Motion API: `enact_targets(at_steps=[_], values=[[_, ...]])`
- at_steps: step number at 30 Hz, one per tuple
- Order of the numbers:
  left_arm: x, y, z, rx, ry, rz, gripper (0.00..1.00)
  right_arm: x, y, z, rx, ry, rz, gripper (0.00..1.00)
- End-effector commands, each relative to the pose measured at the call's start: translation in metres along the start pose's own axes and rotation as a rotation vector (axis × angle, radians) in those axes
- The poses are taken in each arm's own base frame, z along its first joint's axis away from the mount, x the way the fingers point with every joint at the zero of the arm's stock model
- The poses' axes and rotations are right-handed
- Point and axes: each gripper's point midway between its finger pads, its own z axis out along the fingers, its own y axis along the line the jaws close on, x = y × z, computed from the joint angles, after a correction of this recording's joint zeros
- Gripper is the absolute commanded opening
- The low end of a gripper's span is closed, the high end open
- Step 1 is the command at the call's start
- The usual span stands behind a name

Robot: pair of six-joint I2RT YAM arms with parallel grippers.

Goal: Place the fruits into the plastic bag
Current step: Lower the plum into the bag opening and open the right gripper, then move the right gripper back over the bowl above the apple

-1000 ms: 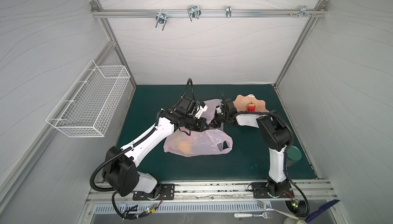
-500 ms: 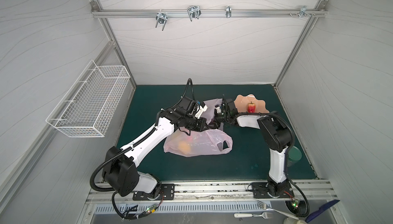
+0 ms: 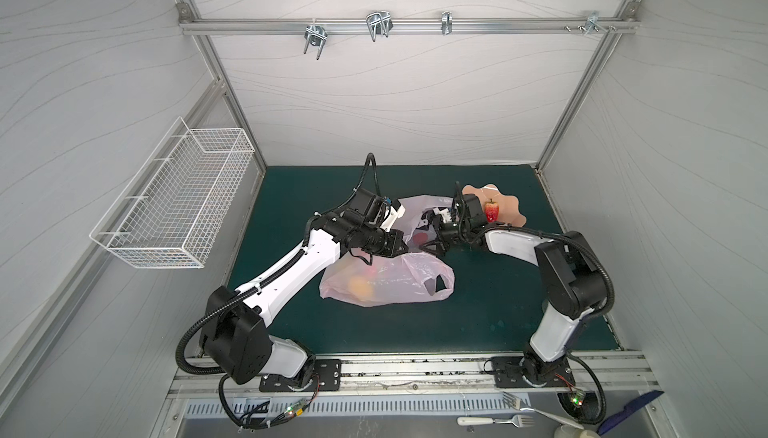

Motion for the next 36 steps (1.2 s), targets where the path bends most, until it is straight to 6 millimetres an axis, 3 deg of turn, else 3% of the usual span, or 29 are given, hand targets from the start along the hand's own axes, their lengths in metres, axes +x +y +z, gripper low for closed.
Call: enact_targets(at_steps=[1,11,16,24,30,36], values=[[-0.010,-0.003,-0.003,0.004,-0.031,0.018,0.00,0.007,-0.012,-0.018,0.057,-0.007,-0.006,0.99],[-0.009,-0.002,-0.001,0.008,-0.027,0.015,0.00,0.022,-0.024,-0.062,0.171,-0.046,-0.083,0.99],[-0.009,-0.001,0.000,0.010,-0.029,0.013,0.00,0.020,-0.032,-0.095,0.258,-0.102,-0.129,0.99],[-0.008,-0.001,0.001,0.013,-0.030,0.010,0.00,0.015,-0.040,-0.128,0.328,-0.163,-0.152,0.99],[-0.007,-0.001,0.000,0.013,-0.030,0.009,0.00,0.001,-0.043,-0.146,0.466,-0.205,-0.239,0.99],[-0.003,-0.001,-0.002,0.010,-0.033,0.002,0.00,-0.032,-0.052,-0.174,0.703,-0.286,-0.370,0.98]])
